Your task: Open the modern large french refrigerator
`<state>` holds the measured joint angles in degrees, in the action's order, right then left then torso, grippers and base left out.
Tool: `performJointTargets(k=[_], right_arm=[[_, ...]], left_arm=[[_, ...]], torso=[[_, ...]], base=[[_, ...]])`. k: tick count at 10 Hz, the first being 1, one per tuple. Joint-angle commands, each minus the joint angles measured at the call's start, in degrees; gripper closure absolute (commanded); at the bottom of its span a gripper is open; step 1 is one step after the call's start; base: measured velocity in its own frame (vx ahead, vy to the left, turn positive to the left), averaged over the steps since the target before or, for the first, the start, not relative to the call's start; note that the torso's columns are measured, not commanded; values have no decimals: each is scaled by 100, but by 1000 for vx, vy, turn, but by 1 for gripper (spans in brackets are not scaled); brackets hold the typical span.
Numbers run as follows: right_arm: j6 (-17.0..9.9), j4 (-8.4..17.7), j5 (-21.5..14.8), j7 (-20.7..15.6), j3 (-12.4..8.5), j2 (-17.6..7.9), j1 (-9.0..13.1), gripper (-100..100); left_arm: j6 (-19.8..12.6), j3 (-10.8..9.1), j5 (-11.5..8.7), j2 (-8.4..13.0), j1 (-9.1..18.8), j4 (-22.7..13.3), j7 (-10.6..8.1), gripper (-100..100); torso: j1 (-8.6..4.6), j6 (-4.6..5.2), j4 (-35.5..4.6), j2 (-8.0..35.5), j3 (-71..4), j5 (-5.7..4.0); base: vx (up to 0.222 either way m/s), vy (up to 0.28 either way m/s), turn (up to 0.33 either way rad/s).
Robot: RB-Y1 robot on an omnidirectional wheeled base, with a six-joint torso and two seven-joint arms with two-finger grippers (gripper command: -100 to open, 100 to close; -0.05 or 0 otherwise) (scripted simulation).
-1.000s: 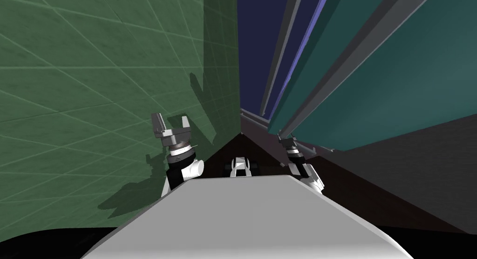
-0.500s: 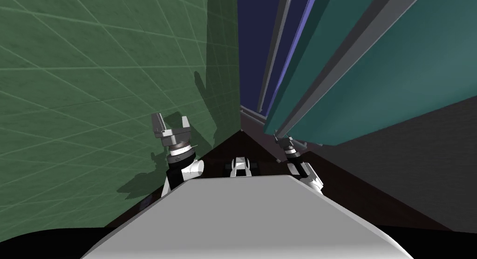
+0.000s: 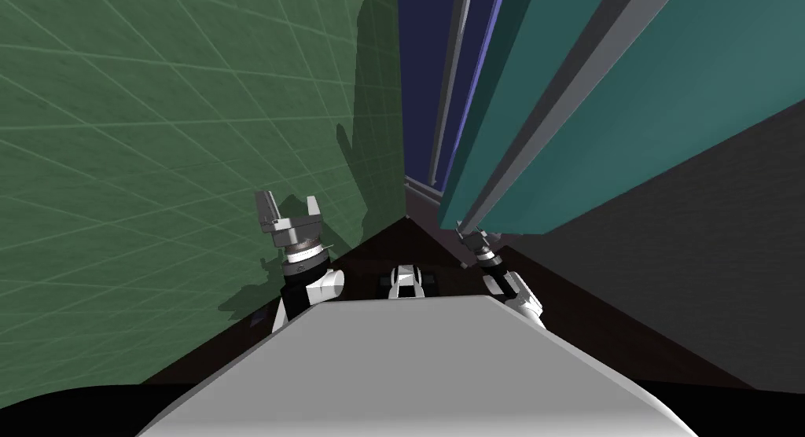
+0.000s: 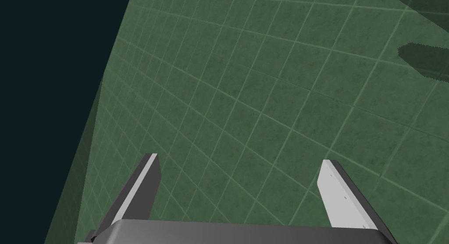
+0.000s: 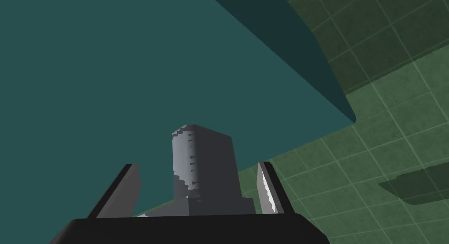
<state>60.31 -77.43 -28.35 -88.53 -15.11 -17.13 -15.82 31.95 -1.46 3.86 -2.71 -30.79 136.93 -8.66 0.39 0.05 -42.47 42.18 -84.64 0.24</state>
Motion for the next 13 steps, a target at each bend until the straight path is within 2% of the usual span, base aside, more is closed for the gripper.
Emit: performJointTargets(k=[1,4,7,8,10,13], right_arm=[[259,-75,-81,146,228,-118,-36,100],[519,-150,-161,292,456,-235,-72,100],[778,-225,-242,438,684,-353,-109,100],[553,-277,-217,588,610,-457,-50,-100],[373,-403,-164,858,528,-661,68,-100],[253,-486,-128,1039,473,-798,147,-100]], left_arm=[[0,-1,0,1,1,0,0,0],[0,-1,0,1,1,0,0,0],[0,-1,0,1,1,0,0,0],[0,-1,0,1,0,0,0,0],[0,0,0,-1,-1,0,0,0],[1,0,0,0,-2,1,0,0]], torso=[[-24,-15,3,26,9,-9],[-49,19,-12,36,16,-5],[-31,3,-15,40,17,-2],[-36,7,-17,49,21,-3],[33,-18,-4,-16,-18,15],[26,-19,-68,70,16,46]], base=[[-228,-220,171],[-198,-193,122],[-178,-167,103],[-106,-61,23],[-53,77,-30],[-22,62,10]])
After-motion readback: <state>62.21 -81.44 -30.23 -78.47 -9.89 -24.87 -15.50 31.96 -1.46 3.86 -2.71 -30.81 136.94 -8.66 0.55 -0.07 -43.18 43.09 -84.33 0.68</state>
